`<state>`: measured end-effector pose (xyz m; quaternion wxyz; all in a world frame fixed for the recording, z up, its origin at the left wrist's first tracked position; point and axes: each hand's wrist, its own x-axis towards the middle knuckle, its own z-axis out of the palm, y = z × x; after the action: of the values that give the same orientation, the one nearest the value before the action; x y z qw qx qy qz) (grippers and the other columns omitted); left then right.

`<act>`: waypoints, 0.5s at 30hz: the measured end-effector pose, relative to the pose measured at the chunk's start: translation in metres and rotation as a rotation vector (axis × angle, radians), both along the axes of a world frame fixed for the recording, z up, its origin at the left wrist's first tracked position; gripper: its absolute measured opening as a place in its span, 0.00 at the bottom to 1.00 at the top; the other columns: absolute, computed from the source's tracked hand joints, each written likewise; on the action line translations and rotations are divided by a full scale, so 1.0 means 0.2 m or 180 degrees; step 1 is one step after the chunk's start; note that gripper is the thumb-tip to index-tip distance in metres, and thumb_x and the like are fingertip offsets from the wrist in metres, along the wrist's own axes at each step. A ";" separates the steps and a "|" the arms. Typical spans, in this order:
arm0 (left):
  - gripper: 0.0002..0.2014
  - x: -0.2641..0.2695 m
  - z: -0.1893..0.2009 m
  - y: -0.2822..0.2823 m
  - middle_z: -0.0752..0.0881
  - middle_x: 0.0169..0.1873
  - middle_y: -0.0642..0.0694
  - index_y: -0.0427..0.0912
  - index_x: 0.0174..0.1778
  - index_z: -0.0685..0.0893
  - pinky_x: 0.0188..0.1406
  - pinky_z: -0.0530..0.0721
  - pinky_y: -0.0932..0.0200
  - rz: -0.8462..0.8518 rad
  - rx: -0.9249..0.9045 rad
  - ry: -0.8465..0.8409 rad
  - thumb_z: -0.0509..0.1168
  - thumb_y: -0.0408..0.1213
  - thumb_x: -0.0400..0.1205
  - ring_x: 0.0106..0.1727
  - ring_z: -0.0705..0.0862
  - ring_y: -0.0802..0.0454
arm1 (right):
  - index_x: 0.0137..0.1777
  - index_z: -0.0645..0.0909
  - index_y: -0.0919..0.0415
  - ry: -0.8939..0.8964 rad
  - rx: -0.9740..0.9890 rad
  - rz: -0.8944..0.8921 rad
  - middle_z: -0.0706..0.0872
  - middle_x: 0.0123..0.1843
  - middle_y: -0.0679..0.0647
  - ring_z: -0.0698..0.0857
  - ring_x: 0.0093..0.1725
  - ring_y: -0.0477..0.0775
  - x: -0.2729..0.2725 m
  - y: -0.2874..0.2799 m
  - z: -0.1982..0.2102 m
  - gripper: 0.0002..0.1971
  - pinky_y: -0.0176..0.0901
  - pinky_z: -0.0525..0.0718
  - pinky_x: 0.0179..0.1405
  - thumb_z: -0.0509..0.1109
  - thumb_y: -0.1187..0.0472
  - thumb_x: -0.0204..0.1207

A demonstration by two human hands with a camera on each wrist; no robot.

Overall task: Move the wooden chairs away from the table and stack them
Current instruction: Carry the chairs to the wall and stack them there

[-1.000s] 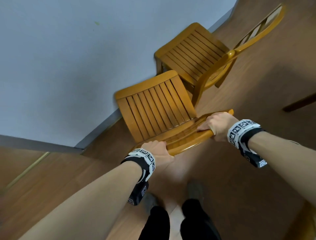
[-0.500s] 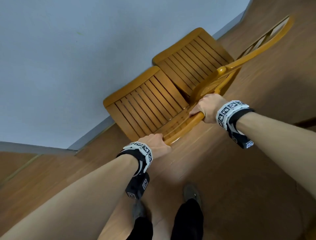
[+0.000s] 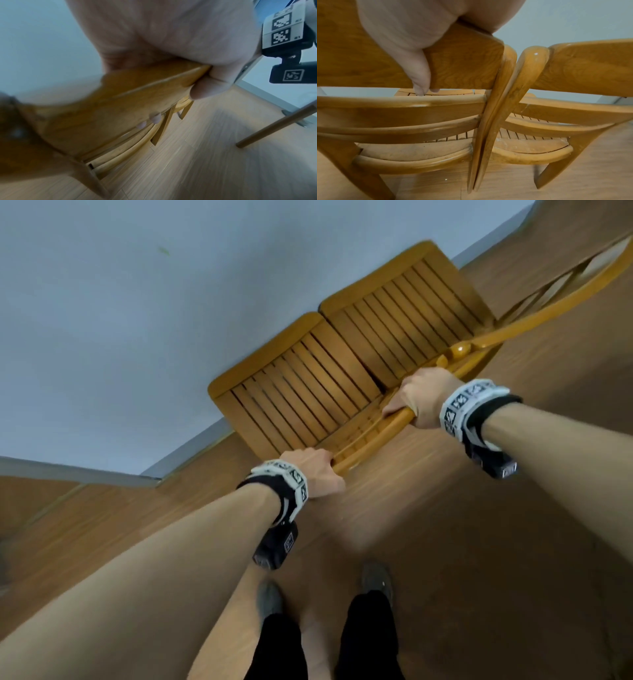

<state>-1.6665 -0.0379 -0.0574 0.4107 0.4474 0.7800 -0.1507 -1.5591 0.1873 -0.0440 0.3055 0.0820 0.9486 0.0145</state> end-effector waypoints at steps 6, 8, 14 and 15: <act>0.36 0.02 0.02 -0.01 0.85 0.57 0.47 0.49 0.74 0.76 0.56 0.84 0.48 0.0211 -0.0030 0.0011 0.64 0.62 0.72 0.54 0.84 0.43 | 0.46 0.79 0.32 0.0073 0.0070 -0.0012 0.84 0.44 0.39 0.78 0.52 0.51 0.01 -0.03 -0.03 0.07 0.55 0.77 0.60 0.67 0.50 0.74; 0.32 0.02 0.03 0.00 0.85 0.55 0.47 0.47 0.71 0.79 0.52 0.83 0.51 0.0245 -0.0048 -0.0018 0.65 0.61 0.74 0.52 0.84 0.44 | 0.46 0.80 0.33 0.0152 0.0104 -0.0078 0.85 0.45 0.39 0.77 0.52 0.51 0.02 -0.04 -0.04 0.08 0.55 0.76 0.61 0.67 0.51 0.74; 0.33 0.05 0.08 0.00 0.85 0.58 0.44 0.43 0.74 0.78 0.58 0.85 0.47 0.0359 -0.0003 -0.0060 0.68 0.58 0.76 0.57 0.84 0.44 | 0.67 0.82 0.38 0.0394 -0.0004 -0.0502 0.84 0.63 0.46 0.77 0.64 0.55 0.05 -0.10 -0.04 0.20 0.53 0.70 0.70 0.70 0.54 0.75; 0.36 0.05 0.12 0.00 0.84 0.62 0.44 0.43 0.76 0.75 0.61 0.84 0.46 0.0357 -0.0005 -0.0100 0.69 0.59 0.75 0.60 0.83 0.43 | 0.68 0.81 0.39 0.0421 -0.0065 -0.0581 0.84 0.64 0.47 0.77 0.65 0.55 0.06 -0.13 -0.02 0.21 0.53 0.70 0.72 0.70 0.54 0.75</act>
<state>-1.6572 -0.0379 -0.0344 0.4311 0.4050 0.7972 -0.1211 -1.5470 0.1612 -0.0471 0.2431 0.1657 0.9553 -0.0285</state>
